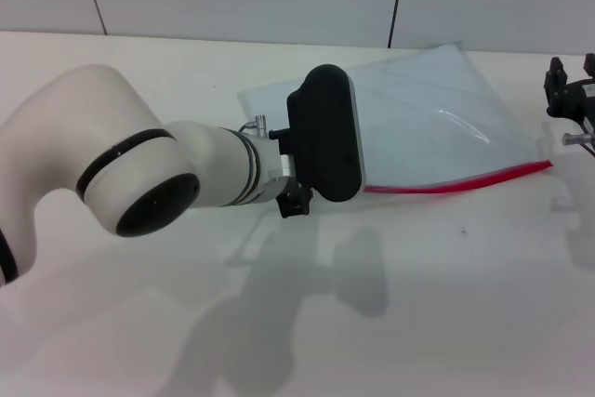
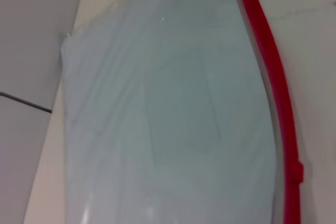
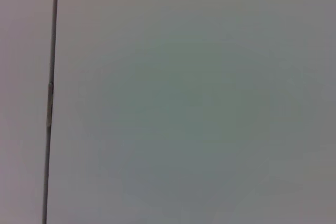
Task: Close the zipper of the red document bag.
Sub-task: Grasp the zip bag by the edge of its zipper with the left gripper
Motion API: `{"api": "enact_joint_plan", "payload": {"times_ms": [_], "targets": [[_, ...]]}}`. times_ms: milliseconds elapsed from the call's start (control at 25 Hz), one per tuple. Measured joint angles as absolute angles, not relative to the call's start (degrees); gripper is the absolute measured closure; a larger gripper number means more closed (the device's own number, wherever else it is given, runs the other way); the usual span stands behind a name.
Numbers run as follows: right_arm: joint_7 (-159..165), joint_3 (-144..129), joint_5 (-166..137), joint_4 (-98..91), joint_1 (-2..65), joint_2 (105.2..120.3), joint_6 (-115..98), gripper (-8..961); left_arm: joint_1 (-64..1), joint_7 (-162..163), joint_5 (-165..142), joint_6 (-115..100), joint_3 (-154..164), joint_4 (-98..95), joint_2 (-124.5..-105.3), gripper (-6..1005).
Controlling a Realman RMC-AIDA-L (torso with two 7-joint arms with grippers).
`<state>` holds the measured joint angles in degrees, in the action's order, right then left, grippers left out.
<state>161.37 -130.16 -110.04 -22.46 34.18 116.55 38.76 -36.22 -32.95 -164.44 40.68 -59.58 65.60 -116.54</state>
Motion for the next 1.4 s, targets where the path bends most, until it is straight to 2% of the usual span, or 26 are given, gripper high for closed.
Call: {"api": "enact_joint_plan", "payload": {"times_ms": [120, 320, 680, 1040, 1240, 1400], "targets": [[161.37, -130.24, -110.04, -22.57, 34.18, 116.61, 38.76, 532, -36.01, -32.93, -164.44, 39.87, -59.58, 65.61, -116.54, 808], [161.37, -130.21, -109.99, -24.27, 33.84, 116.64, 38.76, 532, -35.82, -31.51, -164.44, 38.39, -59.61, 65.65, -116.54, 896], [161.37, -130.34, -109.22, -25.37, 33.48, 116.6, 38.76, 532, -34.99, -29.22, -164.44, 36.71, -60.2, 65.66, -116.52, 936], [161.19, -127.48, -109.08, -33.88, 31.13, 115.89, 37.1, 532, -32.97, -29.02, -164.44, 33.75, -61.62, 67.18, -116.32, 945], [160.79, -121.03, -109.78, -43.44, 27.85, 114.56, 28.48, 533, -30.59, -29.5, -164.44, 31.23, -62.93, 70.44, -116.28, 945], [160.75, -118.75, -113.82, -51.63, 24.54, 112.36, 23.44, 533, -28.72, -30.08, -164.44, 29.2, -63.86, 72.82, -116.22, 945]]}}
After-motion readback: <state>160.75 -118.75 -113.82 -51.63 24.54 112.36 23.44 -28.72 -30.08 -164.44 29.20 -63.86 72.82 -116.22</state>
